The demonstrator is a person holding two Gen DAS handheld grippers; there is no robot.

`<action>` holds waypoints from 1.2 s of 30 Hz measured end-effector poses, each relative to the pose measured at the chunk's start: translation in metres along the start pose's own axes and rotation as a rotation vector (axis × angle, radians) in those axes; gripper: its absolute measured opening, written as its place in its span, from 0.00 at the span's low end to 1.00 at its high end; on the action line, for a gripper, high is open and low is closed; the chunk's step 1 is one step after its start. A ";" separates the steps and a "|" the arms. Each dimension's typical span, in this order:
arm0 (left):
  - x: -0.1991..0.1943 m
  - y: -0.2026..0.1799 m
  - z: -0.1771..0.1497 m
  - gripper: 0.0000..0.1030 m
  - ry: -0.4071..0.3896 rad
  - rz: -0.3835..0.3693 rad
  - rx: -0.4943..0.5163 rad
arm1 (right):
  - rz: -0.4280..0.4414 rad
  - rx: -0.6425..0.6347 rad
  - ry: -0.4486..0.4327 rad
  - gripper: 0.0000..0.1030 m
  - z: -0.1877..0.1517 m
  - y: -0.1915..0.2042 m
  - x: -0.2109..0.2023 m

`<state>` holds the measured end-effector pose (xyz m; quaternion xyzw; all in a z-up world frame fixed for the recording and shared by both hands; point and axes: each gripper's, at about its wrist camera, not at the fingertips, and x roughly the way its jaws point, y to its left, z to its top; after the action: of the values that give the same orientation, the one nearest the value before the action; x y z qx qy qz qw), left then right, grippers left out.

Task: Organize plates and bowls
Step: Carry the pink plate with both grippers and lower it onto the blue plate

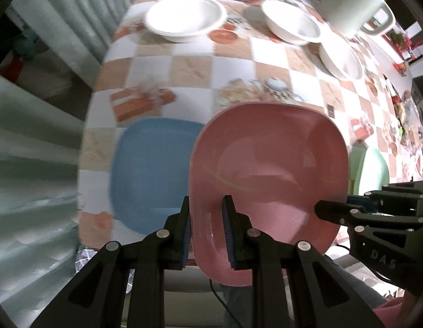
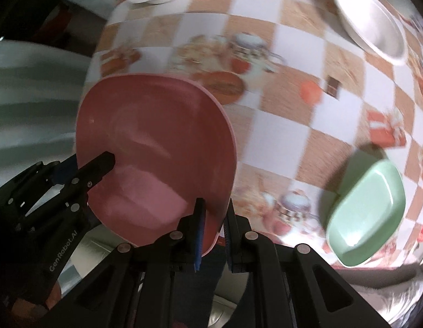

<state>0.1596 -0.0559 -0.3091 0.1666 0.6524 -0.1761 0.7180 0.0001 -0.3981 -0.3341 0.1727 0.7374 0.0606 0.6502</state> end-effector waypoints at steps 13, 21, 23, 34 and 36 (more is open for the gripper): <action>0.053 0.079 0.029 0.23 0.009 0.063 -0.034 | 0.030 -0.083 0.025 0.15 0.070 0.102 0.037; 0.092 0.100 0.048 0.23 0.020 0.094 -0.005 | 0.039 -0.079 0.054 0.15 0.093 0.124 0.069; 0.098 0.102 0.053 0.23 0.016 0.101 0.005 | 0.036 -0.081 0.057 0.15 0.099 0.130 0.076; 0.115 0.108 0.064 0.23 0.028 0.108 0.035 | 0.026 -0.056 0.075 0.15 0.116 0.134 0.105; 0.117 0.108 0.063 0.23 0.029 0.110 0.037 | 0.027 -0.048 0.080 0.15 0.122 0.137 0.114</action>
<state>0.2764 0.0059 -0.4183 0.2182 0.6494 -0.1460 0.7137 0.1327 -0.2483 -0.4160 0.1645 0.7586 0.0936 0.6234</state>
